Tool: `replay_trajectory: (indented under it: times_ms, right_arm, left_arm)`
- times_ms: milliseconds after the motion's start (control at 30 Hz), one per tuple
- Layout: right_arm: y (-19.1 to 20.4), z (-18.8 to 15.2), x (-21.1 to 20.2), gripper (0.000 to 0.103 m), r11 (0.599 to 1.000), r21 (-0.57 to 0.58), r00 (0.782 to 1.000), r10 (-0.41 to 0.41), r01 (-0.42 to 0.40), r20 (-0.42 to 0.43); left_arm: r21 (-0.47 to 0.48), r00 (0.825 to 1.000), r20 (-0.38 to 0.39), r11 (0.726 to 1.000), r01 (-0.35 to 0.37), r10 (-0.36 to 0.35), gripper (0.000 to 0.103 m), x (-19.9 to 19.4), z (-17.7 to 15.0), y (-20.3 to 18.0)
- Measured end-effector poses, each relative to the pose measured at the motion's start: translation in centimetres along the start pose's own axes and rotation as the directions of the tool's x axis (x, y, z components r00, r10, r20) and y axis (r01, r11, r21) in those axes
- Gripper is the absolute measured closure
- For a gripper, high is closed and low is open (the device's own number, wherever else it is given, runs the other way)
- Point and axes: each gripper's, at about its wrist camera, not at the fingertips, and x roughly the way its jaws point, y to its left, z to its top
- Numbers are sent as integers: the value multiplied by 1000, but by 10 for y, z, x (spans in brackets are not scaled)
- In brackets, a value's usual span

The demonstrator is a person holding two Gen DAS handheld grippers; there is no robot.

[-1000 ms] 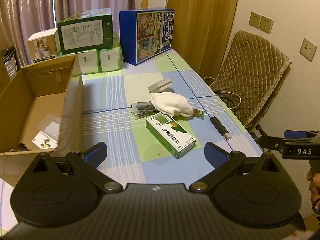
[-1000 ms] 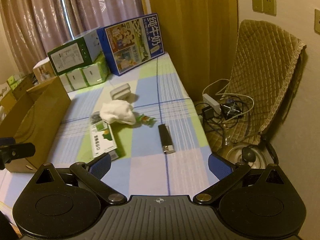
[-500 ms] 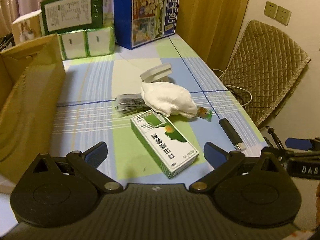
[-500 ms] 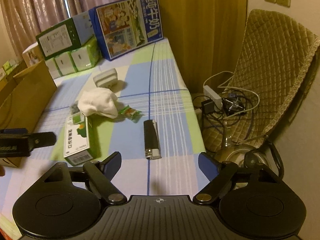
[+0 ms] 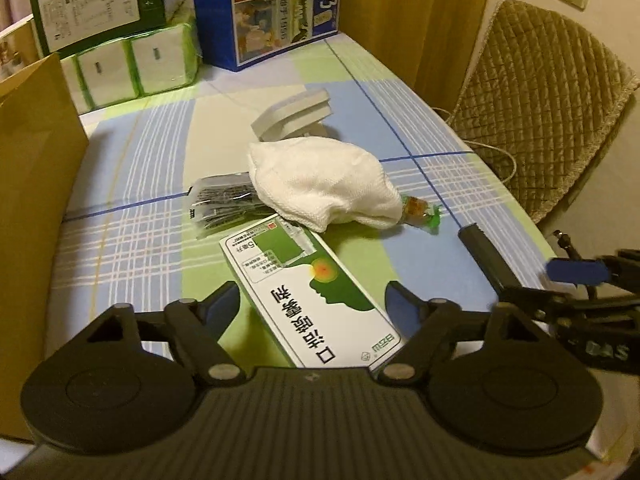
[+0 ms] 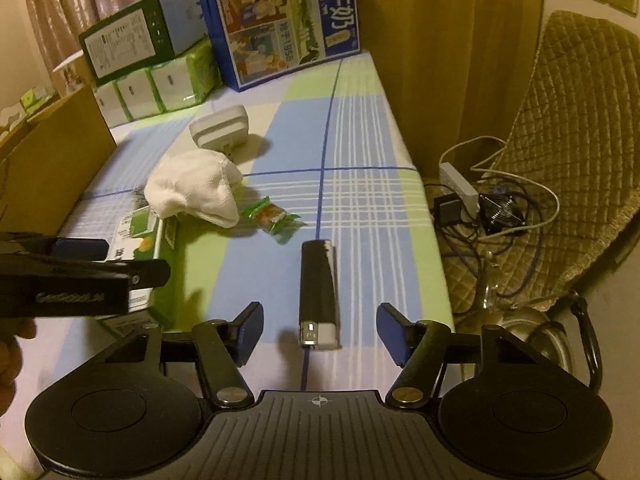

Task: Organize objects
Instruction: 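Grasp the white-and-green medicine box with the left tool while the right tool grasps the black lighter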

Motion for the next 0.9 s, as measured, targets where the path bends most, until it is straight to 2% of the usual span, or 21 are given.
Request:
replay_trajectory:
  times_ms: [100, 167, 267, 300, 333, 567, 900]
  right_arm:
    - [1, 2, 10, 53, 1000, -3, 1000, -8, 8, -12]
    - [3, 2, 14, 55, 1000, -19, 1000, -18, 17, -7]
    - [8, 2, 15, 59, 999, -48, 1000, -27, 26, -1]
    - [10, 1, 15, 68, 998, -58, 1000, -31, 31, 1]
    - [12, 0, 14, 82, 997, -68, 999, -39, 39, -1]
    - [19, -9, 5, 84, 998, -58, 999, -2, 0, -32]
    - [31, -8, 11, 83, 995, -96, 1000, -20, 19, -12]
  left_arm:
    - [19, 1000, 4, 1000, 7, -7, 38, -3, -1, 5]
    - [33, 1000, 6, 999, 8, -8, 45, -8, -5, 9]
    - [76, 1000, 21, 997, 0, -1, 51, -19, -16, 16]
    - [88, 1000, 26, 996, -2, 0, 52, -22, -20, 19]
    - [92, 1000, 29, 996, -4, 2, 52, -26, -24, 22]
    - [90, 999, 29, 996, -20, 17, 52, -34, -32, 36]
    - [112, 1000, 2, 993, -23, 23, 52, -12, -19, 34]
